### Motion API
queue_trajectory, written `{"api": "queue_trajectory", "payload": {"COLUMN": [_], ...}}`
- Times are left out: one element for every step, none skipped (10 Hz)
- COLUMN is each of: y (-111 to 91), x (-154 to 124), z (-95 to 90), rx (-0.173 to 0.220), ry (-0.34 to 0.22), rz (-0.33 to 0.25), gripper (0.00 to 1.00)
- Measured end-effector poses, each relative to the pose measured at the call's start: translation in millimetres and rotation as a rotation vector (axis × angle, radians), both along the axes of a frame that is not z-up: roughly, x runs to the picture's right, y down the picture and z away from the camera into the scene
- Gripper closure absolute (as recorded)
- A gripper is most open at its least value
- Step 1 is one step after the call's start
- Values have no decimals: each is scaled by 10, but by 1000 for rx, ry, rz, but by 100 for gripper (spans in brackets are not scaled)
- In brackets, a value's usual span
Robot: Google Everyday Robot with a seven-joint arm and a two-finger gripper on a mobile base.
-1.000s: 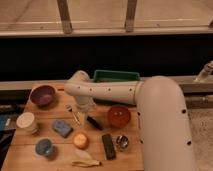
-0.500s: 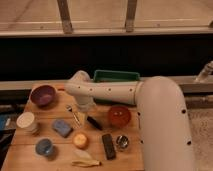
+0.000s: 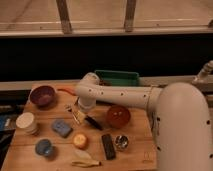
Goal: Wipe red bowl with brush
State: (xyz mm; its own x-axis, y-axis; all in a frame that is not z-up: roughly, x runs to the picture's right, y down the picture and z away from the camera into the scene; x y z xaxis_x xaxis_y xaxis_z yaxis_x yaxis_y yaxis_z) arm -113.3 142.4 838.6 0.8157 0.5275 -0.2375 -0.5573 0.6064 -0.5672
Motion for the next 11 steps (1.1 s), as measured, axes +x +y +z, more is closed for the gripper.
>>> {"api": "queue_trajectory", "payload": {"y": [-4, -5, -6, -6, -2, 26, 49, 87, 133, 156, 146], "x": [-18, -36, -69, -108, -157, -166, -169, -177, -195, -194, -189], "z": [34, 80, 136, 174, 261, 349, 425, 514, 579, 611, 611], "rx": [3, 3, 3, 0, -6, -16, -26, -41, -62, -69, -67], "ry": [10, 21, 34, 42, 59, 75, 86, 99, 109, 112, 111], "rz": [8, 11, 5, 0, -10, -16, -16, -15, -12, -10, -9], "gripper": [32, 32, 32, 32, 32, 32, 32, 32, 33, 37, 49]}}
